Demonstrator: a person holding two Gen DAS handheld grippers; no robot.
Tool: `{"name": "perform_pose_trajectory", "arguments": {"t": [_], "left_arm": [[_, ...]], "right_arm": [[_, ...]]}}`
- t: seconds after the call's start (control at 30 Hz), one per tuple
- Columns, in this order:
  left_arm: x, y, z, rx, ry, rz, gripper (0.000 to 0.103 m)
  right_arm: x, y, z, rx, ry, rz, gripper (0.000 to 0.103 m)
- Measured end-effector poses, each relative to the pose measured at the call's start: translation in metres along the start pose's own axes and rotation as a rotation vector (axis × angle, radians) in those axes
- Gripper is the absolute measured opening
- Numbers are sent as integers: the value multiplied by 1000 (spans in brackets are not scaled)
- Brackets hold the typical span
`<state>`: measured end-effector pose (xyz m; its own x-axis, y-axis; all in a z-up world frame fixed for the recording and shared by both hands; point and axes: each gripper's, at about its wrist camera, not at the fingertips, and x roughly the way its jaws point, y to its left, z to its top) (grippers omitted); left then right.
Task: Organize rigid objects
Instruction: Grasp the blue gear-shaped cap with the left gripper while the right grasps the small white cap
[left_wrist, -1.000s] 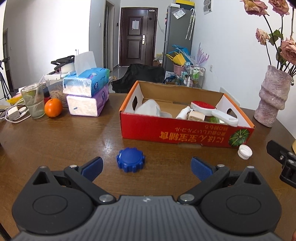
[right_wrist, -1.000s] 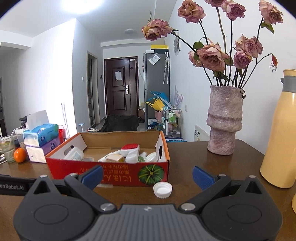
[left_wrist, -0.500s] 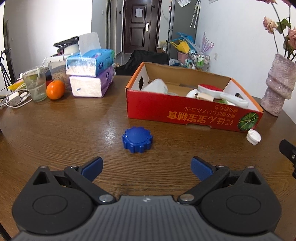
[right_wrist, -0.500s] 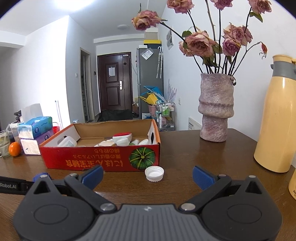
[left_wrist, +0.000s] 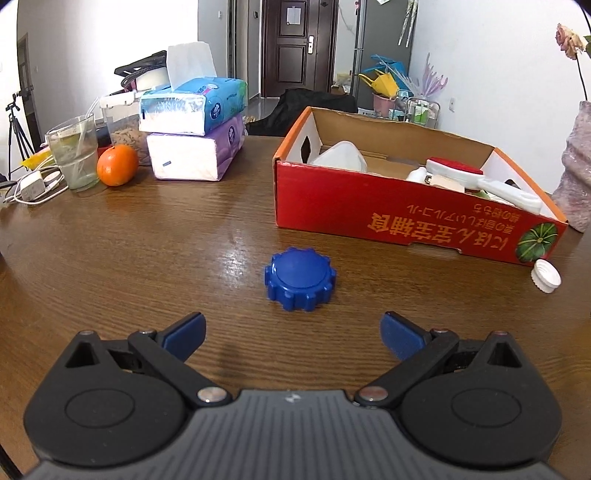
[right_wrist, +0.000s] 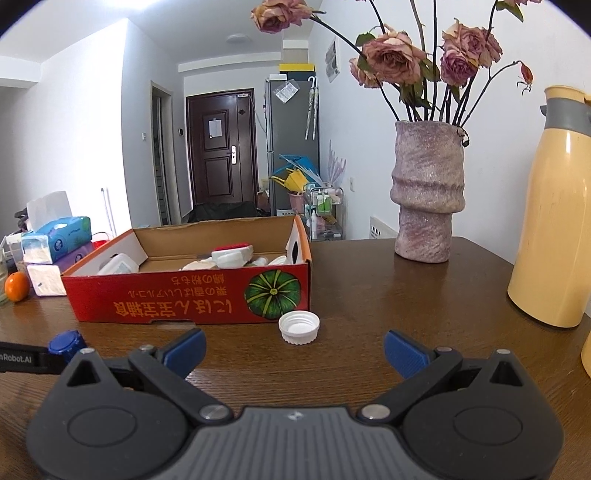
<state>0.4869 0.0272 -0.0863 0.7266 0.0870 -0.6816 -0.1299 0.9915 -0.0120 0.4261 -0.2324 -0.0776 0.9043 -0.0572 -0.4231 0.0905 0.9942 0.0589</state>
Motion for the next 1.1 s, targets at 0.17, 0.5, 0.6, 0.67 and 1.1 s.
{"name": "perform_pose_trajectory", "arguments": {"t": [0.17,0.5,0.6,0.67,1.1], "left_arm": [[9,2,6,-1,-2,3,99],[25,3,15,4,0,-11,81],[28,3,17,2,3,-9,74],[30,4,18,-1,0,-3,74],[48,7,28,-12,19,-2,54]], "right_arm": [[7,-1,-2,3,14,-7,103],[15,0,-6,-7,24,-11,103],[18,1,-7,-13,26,-11,103],[20,1,-7,-14,30,-12,103],[30,3,-6,-17,42,-12,103]]}}
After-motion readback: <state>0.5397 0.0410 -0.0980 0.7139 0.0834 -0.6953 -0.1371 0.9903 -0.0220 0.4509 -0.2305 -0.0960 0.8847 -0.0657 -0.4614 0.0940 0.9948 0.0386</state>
